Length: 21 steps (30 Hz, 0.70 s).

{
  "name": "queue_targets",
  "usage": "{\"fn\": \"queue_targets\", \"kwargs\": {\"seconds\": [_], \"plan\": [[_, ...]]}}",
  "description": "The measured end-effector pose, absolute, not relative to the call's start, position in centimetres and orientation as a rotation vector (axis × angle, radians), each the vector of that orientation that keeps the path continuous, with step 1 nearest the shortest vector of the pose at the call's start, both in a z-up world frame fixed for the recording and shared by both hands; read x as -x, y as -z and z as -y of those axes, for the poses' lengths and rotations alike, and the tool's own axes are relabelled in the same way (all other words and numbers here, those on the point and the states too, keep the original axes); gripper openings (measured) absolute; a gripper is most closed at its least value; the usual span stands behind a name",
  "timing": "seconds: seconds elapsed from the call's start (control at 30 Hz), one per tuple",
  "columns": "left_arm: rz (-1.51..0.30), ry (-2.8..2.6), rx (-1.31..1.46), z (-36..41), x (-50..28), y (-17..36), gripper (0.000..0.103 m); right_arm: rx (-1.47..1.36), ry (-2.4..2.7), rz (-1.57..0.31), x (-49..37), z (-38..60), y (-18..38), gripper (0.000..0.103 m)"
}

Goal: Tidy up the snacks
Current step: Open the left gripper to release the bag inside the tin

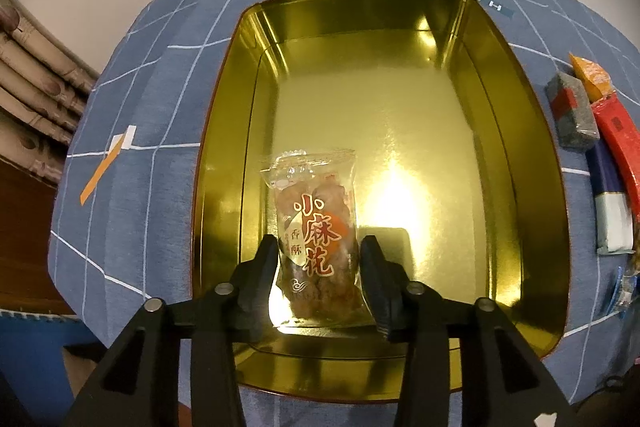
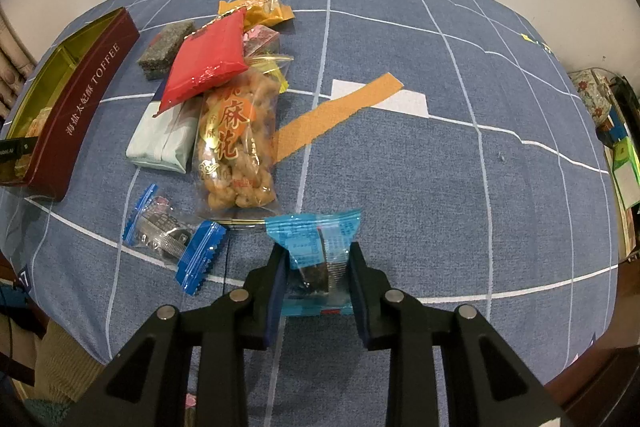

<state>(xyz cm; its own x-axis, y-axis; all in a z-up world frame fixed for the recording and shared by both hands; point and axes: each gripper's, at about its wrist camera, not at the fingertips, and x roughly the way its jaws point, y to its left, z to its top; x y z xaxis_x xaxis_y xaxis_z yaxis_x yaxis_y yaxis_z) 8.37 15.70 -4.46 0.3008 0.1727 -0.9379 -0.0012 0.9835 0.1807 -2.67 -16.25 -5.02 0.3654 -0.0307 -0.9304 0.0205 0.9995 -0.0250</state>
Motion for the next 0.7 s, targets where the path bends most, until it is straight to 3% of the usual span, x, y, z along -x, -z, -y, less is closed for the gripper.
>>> {"fn": "queue_targets", "kwargs": {"seconds": [0.2, 0.7], "plan": [[-1.218, -0.117, -0.178, -15.3, -8.0, 3.5, 0.056, 0.009, 0.035, -1.198, 2.7, 16.3, 5.0, 0.029], [-1.19, -0.09, -0.134, -15.4, -7.3, 2.5, 0.064, 0.024, 0.049, -1.186, 3.2, 16.1, 4.3, 0.029]]}}
